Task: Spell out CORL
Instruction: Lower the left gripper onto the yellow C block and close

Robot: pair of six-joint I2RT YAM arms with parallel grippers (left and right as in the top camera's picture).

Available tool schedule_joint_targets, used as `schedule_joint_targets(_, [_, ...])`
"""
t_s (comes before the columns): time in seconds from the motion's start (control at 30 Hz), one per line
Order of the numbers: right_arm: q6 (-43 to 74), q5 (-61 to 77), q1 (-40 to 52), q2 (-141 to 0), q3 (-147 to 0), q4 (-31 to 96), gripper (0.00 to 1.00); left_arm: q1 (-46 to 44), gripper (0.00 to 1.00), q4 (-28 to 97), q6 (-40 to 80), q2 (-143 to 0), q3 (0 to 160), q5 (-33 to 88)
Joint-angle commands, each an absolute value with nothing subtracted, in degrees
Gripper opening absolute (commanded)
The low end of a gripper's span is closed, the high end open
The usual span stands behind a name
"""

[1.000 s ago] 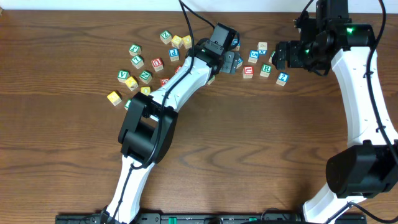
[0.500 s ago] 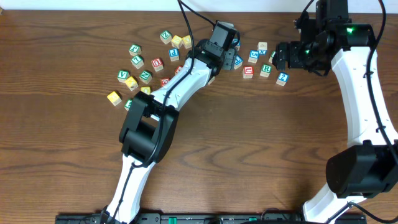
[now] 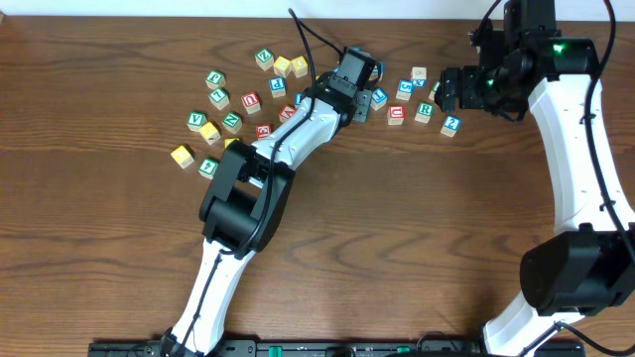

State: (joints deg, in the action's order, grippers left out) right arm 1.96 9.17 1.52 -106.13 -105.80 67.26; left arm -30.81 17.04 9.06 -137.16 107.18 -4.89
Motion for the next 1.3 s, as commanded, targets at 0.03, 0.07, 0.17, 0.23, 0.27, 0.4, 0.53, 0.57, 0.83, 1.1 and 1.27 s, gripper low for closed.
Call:
schedule_joint_targets(0.03, [2.3,8.9,1.2,-106.1,-106.7,67.3,0.98,-30.5,0.55,16.6,8.9,-137.3,106.7,-5.8])
schedule_joint_targets(0.07, [2.3,8.9,1.2,-106.1,-106.7,67.3,0.98,-30.5,0.55,16.4,8.9,-137.3,106.7,-5.8])
schedule_joint_targets(0.17, [2.3,8.9,1.2,-106.1,-106.7,67.3,0.98,-30.5,0.54,16.2,8.9,-137.3,106.7,-5.8])
schedule_joint_targets(0.23, [2.3,8.9,1.2,-106.1,-106.7,67.3,0.98,-30.5,0.53,16.1,8.9,-137.3,106.7,-5.8])
schedule_joint_targets(0.27, [2.3,8.9,1.2,-106.1,-106.7,67.3,0.98,-30.5,0.53,16.1,8.9,-137.3,106.7,-5.8])
schedule_joint_targets(0.4, [2.3,8.9,1.2,-106.1,-106.7,67.3,0.98,-30.5,0.51,16.2,8.9,-137.3,106.7,-5.8])
schedule_joint_targets(0.53, [2.3,8.9,1.2,-106.1,-106.7,67.3,0.98,-30.5,0.51,16.0,8.9,-137.3,106.7,-5.8])
schedule_joint_targets(0.57, [2.3,8.9,1.2,-106.1,-106.7,67.3,0.98,-30.5,0.51,15.8,8.9,-137.3,106.7,-5.8])
schedule_joint_targets(0.83, [2.3,8.9,1.2,-106.1,-106.7,67.3,0.98,-30.6,0.51,14.1,9.0,-138.2,106.7,-5.8])
schedule_joint_targets(1.1, [2.3,8.9,1.2,-106.1,-106.7,67.2,0.98,-30.6,0.51,12.9,10.3,-139.1,106.7,-5.8])
schedule_joint_targets(1.27, [2.3,8.9,1.2,-106.1,-106.7,67.1,0.98,-30.6,0.51,12.9,11.5,-139.5,106.7,-5.8])
